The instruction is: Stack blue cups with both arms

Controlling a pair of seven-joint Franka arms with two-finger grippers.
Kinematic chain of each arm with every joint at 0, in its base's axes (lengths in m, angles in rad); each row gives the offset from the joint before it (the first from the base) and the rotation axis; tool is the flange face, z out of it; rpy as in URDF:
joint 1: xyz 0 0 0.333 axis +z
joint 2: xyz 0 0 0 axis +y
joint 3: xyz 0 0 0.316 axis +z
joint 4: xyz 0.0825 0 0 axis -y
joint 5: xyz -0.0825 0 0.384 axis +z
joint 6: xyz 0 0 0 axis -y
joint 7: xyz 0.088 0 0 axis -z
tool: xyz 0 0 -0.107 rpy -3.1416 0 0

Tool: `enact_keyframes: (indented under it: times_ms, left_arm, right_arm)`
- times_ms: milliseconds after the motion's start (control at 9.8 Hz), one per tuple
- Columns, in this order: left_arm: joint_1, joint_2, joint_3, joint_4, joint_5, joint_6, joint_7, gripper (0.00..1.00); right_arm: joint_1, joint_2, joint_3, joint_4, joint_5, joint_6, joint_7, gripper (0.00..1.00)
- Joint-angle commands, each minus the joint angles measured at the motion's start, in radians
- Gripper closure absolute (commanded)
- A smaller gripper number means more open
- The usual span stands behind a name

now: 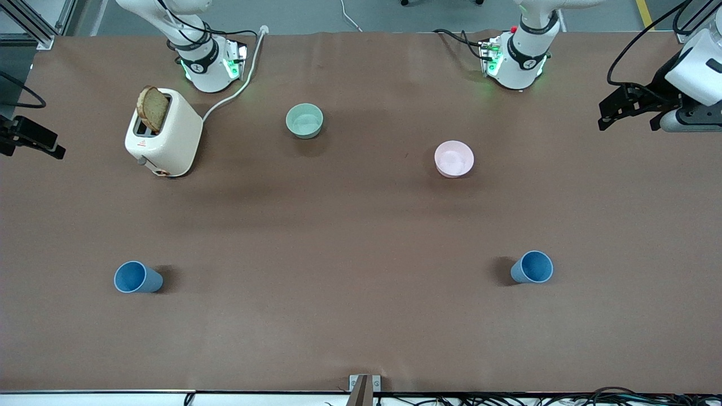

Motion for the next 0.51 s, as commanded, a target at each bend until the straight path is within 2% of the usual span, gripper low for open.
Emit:
enact_keyframes:
  times_ms: [0,408]
  left_arm:
    - [-0.003,0.031,0.000,-0.001,-0.011,0.003,0.006,0.00]
    - [0.002,0.069,0.000,0.052,-0.011,-0.048,0.008,0.00]
  right_arm:
    - [-0.008,-0.001,0.004,-0.010,-0.010,0.004,-0.009,0.00]
    - [-0.014,0.028,0.004,-0.001,-0.015,0.017,-0.011,0.00]
